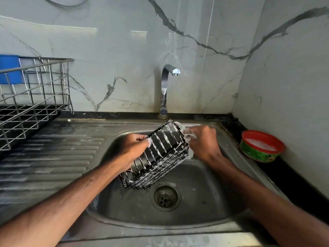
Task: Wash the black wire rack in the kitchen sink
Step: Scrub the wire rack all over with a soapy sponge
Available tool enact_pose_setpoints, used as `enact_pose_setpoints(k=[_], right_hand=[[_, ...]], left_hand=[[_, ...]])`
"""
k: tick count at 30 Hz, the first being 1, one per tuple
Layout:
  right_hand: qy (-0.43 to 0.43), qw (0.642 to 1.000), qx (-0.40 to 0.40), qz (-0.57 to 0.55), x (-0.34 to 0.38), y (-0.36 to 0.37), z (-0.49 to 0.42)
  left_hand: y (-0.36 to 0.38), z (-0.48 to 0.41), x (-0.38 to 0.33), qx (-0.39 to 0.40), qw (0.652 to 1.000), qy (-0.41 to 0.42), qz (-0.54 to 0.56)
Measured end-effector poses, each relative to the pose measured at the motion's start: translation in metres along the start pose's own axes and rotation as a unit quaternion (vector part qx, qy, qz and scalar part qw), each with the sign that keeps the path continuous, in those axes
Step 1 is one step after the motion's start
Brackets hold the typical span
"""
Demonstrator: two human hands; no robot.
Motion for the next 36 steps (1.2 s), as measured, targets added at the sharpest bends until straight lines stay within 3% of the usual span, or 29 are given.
enact_pose_setpoints(k=[7, 15, 19, 23, 27, 29, 32, 36], right_hand=[[-0.069, 0.995, -0.072, -0.004, 0.025, -0.017, 0.004], [-0.128, 0.990, -0.050, 0.018, 0.043, -0.007, 0.019], [-0.157, 0.985, 0.004, 0.072, 0.054, 0.010, 0.025], [-0.168, 0.982, 0.022, 0.085, 0.062, 0.001, 0.027], [-0.156, 0.984, -0.047, 0.074, 0.052, -0.010, 0.017], [-0.179, 0.982, -0.017, 0.061, 0.059, 0.002, 0.024], [-0.300, 0.950, 0.043, 0.068, 0.086, 0.029, 0.049], [-0.325, 0.940, 0.035, 0.097, 0.089, 0.036, 0.049]], left_hand=[[0.008, 0.059, -0.055, 0.070, 0.987, -0.029, 0.141], [0.008, 0.056, -0.052, 0.074, 0.972, 0.093, 0.202], [-0.002, 0.058, -0.062, 0.097, 0.979, 0.128, 0.126], [-0.011, 0.060, -0.061, 0.050, 0.985, 0.161, -0.038], [-0.011, 0.071, -0.071, 0.072, 0.987, 0.146, -0.001], [-0.009, 0.062, -0.065, 0.048, 0.983, 0.176, 0.003], [-0.002, 0.053, -0.053, 0.046, 0.985, 0.164, 0.028], [-0.005, 0.044, -0.049, 0.028, 0.989, 0.140, 0.024]])
Point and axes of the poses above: each hand's wrist, its own z-axis away from the middle knuckle, its own y-axis out of the palm, x = y × z, the point moved 3 cm from there along -z, towards the middle knuckle, and after that the axes turned 1 degree about y, right-handed, at the moved point
